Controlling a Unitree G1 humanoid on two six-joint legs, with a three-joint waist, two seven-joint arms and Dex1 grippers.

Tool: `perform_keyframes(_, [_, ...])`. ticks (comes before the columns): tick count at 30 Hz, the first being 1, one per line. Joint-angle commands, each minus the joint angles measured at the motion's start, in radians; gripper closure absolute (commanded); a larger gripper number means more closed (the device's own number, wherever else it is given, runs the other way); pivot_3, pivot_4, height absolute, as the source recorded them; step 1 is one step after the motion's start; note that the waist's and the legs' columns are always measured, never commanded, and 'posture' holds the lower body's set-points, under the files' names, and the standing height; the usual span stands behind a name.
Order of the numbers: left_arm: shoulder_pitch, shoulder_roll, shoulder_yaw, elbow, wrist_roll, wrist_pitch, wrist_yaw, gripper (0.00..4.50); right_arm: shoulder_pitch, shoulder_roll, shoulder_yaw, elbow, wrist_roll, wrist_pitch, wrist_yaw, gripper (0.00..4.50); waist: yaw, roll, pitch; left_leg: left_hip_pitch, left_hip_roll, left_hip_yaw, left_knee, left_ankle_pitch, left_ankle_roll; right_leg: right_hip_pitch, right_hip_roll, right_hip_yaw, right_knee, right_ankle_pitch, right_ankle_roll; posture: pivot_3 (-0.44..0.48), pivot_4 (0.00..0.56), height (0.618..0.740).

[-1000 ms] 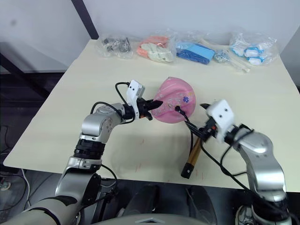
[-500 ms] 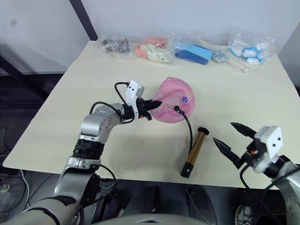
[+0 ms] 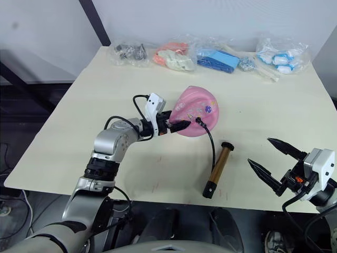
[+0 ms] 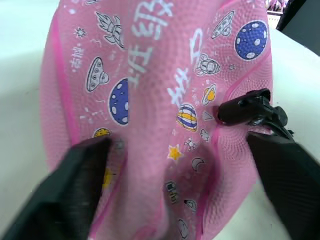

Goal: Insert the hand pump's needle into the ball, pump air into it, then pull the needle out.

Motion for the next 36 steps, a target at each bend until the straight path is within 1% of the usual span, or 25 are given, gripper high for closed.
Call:
perform_keyframes(1, [0.006, 0.007, 0.013, -0.041, -0.012, -0.004, 0.006, 0.02, 0.004, -0.011, -0.002, -0.010, 0.023, -0.040, 0.000, 0.00, 0.000, 0.000, 0.000, 0.000, 0.000, 0.000, 0.000, 0.000, 0.000, 0.000, 0.000, 0.000, 0.000, 0.000, 0.000, 0.000, 0.150, 0.740])
perform_keyframes(12, [-0.007, 0.040, 0.034, -0.143, -0.067, 0.002, -0.019, 0.02, -0.006, -0.025, 0.046, 0.016, 0.010, -0.059, -0.024, 0.00, 0.000, -0.001, 0.001, 0.000, 0.000, 0.000, 0.001, 0.000, 0.000, 0.000, 0.000, 0.000, 0.001, 0.000, 0.000, 0.000, 0.150, 0.740])
perform_keyframes(17, [-0.004, 0.086, 0.035, -0.192, -0.092, 0.004, -0.062, 0.02, 0.004, -0.037, 0.059, 0.009, 0.022, -0.031, -0.047, 0.00, -0.001, -0.001, 0.001, 0.000, 0.000, 0.001, 0.002, 0.000, 0.000, 0.000, 0.000, 0.001, 0.002, 0.000, 0.000, 0.000, 0.150, 0.740])
perform_keyframes(20, [0.002, 0.127, 0.040, -0.215, -0.110, -0.005, -0.110, 0.02, 0.016, -0.056, 0.068, 0.006, 0.035, 0.003, -0.058, 0.00, -0.002, 0.000, 0.001, 0.000, 0.000, 0.002, 0.003, 0.000, 0.000, -0.001, 0.000, 0.002, 0.003, 0.000, 0.000, 0.000, 0.150, 0.740])
perform_keyframes(24, [0.031, 0.205, 0.043, -0.252, -0.156, -0.023, -0.227, 0.02, 0.009, -0.068, 0.066, 0.008, 0.060, 0.013, -0.062, 0.00, -0.004, 0.000, 0.001, 0.000, 0.000, 0.003, 0.004, 0.000, 0.000, -0.001, 0.000, 0.004, 0.006, 0.000, -0.001, 0.000, 0.150, 0.740])
perform_keyframes(25, [0.038, 0.219, 0.042, -0.265, -0.170, -0.019, -0.250, 0.02, 0.008, -0.071, 0.064, 0.009, 0.067, 0.012, -0.057, 0.00, -0.004, 0.000, 0.001, 0.000, 0.000, 0.004, 0.005, -0.002, 0.003, -0.002, 0.000, 0.005, 0.006, 0.000, -0.001, 0.000, 0.150, 0.740])
perform_keyframes(27, [0.077, 0.273, 0.032, -0.332, -0.221, 0.014, -0.328, 0.02, 0.012, -0.077, 0.056, 0.017, 0.079, -0.011, -0.028, 0.00, -0.005, -0.001, 0.001, 0.000, 0.000, 0.005, 0.006, -0.003, 0.005, -0.002, 0.000, 0.006, 0.008, 0.000, -0.001, 0.000, 0.150, 0.740])
perform_keyframes(29, [0.113, 0.314, 0.012, -0.394, -0.250, 0.038, -0.375, 0.02, 0.023, -0.085, 0.046, 0.025, 0.095, -0.022, 0.004, 0.00, -0.004, -0.001, 0.002, 0.000, 0.000, 0.008, 0.006, -0.003, 0.005, -0.004, 0.000, 0.009, 0.010, 0.000, -0.001, 0.000, 0.150, 0.740])
perform_keyframes(33, [0.152, 0.336, -0.021, -0.487, -0.292, 0.109, -0.362, 0.02, 0.043, -0.097, 0.021, 0.051, 0.106, -0.057, 0.060, 0.00, -0.001, -0.001, 0.002, 0.000, 0.000, 0.011, 0.007, -0.005, 0.008, -0.005, 0.000, 0.012, 0.011, 0.000, -0.001, 0.000, 0.150, 0.740])
perform_keyframes(36, [0.170, 0.301, -0.063, -0.539, -0.288, 0.166, -0.280, 0.02, 0.064, -0.112, -0.006, 0.071, 0.131, -0.079, 0.118, 0.00, -0.002, -0.001, 0.002, -0.001, 0.000, 0.013, 0.009, -0.006, 0.010, -0.005, 0.000, 0.014, 0.011, 0.000, -0.001, 0.000, 0.150, 0.740])
